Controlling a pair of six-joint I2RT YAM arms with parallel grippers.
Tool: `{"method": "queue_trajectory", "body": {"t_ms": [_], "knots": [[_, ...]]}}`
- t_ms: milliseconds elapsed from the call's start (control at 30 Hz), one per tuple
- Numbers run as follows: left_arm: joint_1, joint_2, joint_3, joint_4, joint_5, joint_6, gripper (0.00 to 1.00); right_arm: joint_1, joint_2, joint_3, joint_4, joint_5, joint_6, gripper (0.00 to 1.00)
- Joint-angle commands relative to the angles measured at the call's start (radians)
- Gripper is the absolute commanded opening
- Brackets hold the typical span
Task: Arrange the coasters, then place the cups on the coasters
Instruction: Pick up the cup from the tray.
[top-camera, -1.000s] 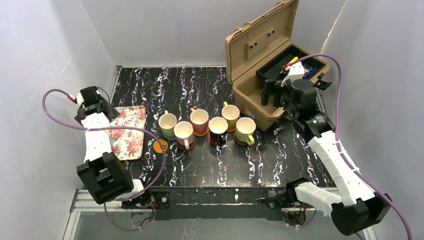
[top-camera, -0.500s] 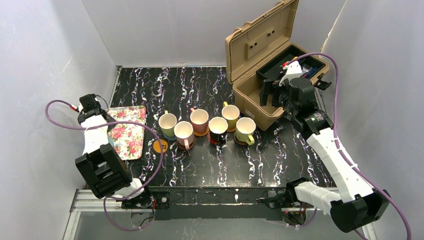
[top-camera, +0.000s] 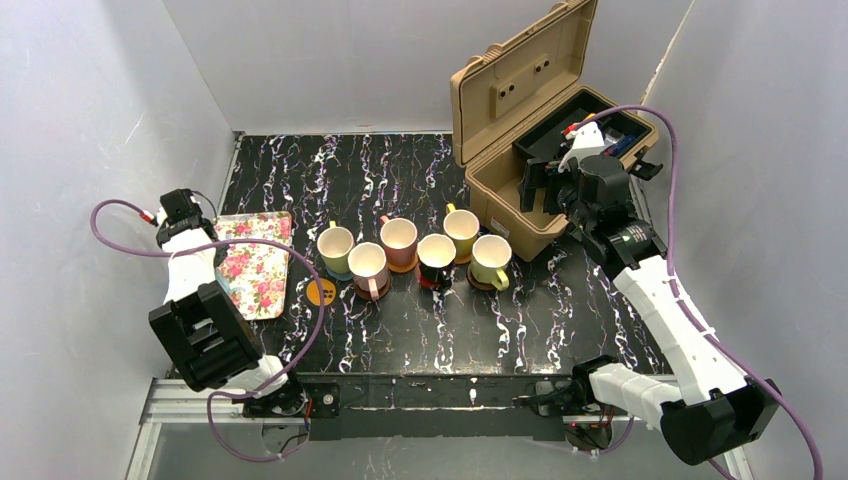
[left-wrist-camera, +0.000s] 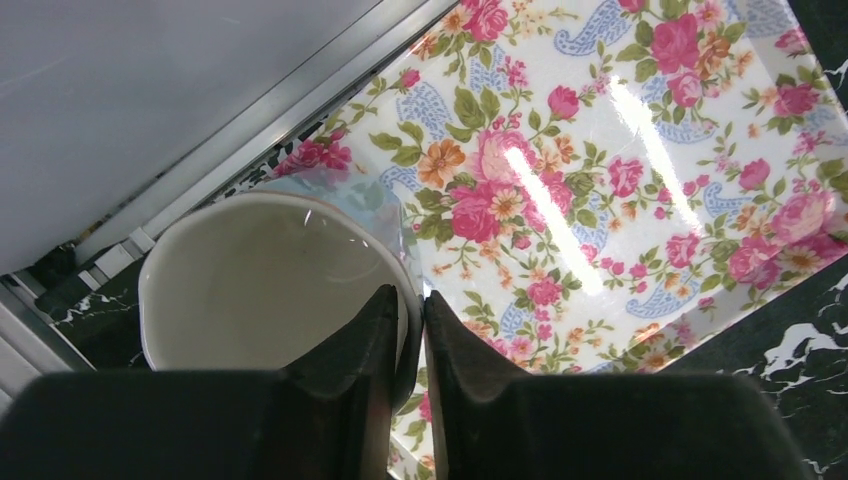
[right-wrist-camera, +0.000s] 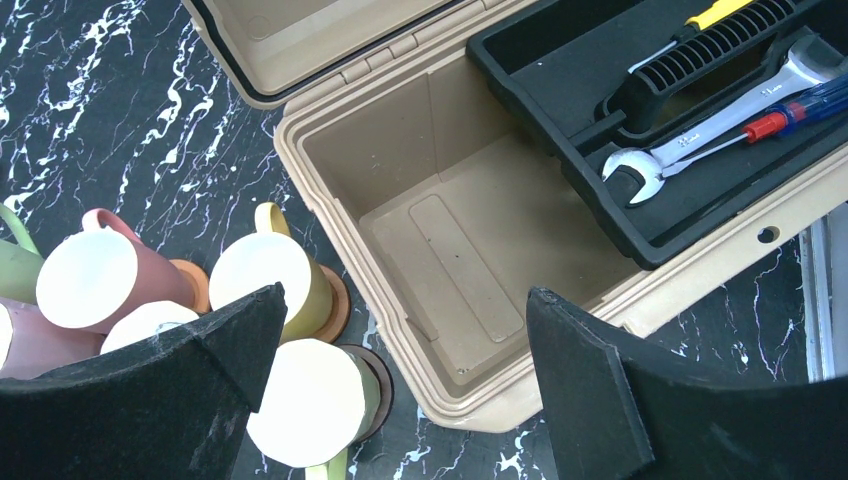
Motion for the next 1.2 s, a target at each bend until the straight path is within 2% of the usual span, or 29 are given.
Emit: {"method": "queue_trajectory", "body": {"t_ms": [0, 100, 367, 500, 767, 867, 1167], "knots": [[0.000, -0.019, -0.004, -0.014, -0.037, 0.008, 0.10, -0.005, -0.007, 0.037, 0.018, 0.002, 0.007, 0.99], [-0.001, -0.047, -0.015, -0.008, -0.035, 0.006, 0.00, -0.005, -0.005, 0.037, 0.019, 0.004, 0.007, 0.99], [-0.003, -0.127, 0.039, -0.067, 0.002, -0.006, 0.00, -0.005, 0.001, 0.048, 0.009, 0.013, 0.002, 0.99], [-0.047, -0.133, 0.123, -0.130, 0.024, -0.019, 0.00, -0.005, -0.010, 0.053, 0.002, 0.033, -0.004, 0.99], [-0.260, -0.143, 0.218, -0.258, -0.020, -0.042, 0.00, -0.004, -0.031, 0.040, 0.007, 0.069, -0.022, 0.99], [-0.375, -0.144, 0.207, -0.303, -0.061, -0.062, 0.00, -0.004, -0.032, 0.042, 0.008, 0.071, -0.026, 0.99], [-0.617, -0.168, 0.139, -0.384, -0.102, -0.183, 0.00, -0.004, -0.046, 0.036, 0.016, 0.077, -0.028, 0.99]]}}
